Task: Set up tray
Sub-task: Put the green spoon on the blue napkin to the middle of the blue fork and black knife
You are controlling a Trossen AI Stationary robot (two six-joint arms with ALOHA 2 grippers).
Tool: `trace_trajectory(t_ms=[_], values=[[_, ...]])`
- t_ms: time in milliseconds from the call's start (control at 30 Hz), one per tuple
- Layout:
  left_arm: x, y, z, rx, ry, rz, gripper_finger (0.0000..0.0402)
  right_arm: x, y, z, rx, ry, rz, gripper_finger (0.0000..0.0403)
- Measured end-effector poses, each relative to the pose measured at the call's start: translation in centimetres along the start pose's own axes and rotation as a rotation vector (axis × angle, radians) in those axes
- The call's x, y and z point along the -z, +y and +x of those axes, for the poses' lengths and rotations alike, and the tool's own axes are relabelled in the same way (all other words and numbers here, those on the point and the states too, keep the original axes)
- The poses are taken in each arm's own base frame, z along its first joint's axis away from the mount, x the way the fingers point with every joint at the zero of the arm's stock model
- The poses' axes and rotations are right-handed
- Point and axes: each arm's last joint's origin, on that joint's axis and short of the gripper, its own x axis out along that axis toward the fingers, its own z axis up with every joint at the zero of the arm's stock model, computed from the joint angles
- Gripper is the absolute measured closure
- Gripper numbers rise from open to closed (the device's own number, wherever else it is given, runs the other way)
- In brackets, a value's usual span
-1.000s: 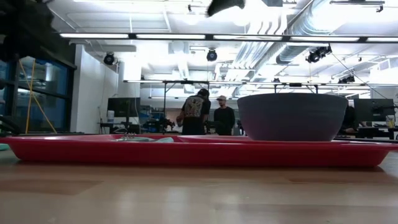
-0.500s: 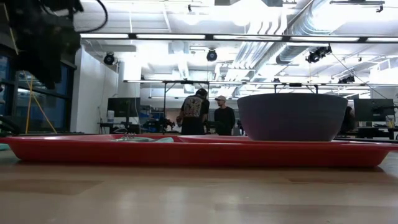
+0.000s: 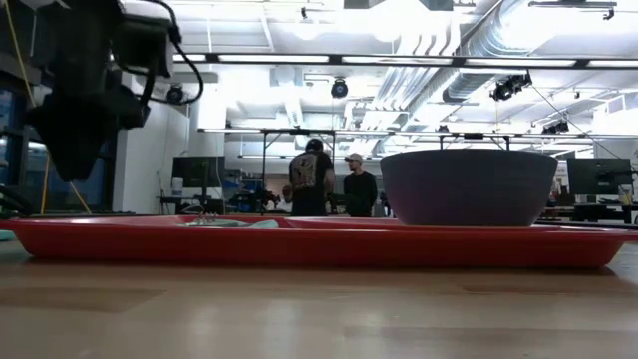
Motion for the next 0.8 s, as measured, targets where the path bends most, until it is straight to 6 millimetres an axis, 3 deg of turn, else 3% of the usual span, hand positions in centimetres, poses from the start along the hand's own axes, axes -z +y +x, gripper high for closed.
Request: trace_trajectory(t_ms=[233,800], values=[[-0.5,-0.6,1.1,-0.051,0.07,0.018,0.022,0.0,0.0,0.0,-0.005,-0.001,-0.016,0.0403],[-0.4,-0.7,1.4,-0.034,0.103,-0.005,0.022,-0.2,0.0,0.0,-0.01,-0.018,-0.052,0.0403]])
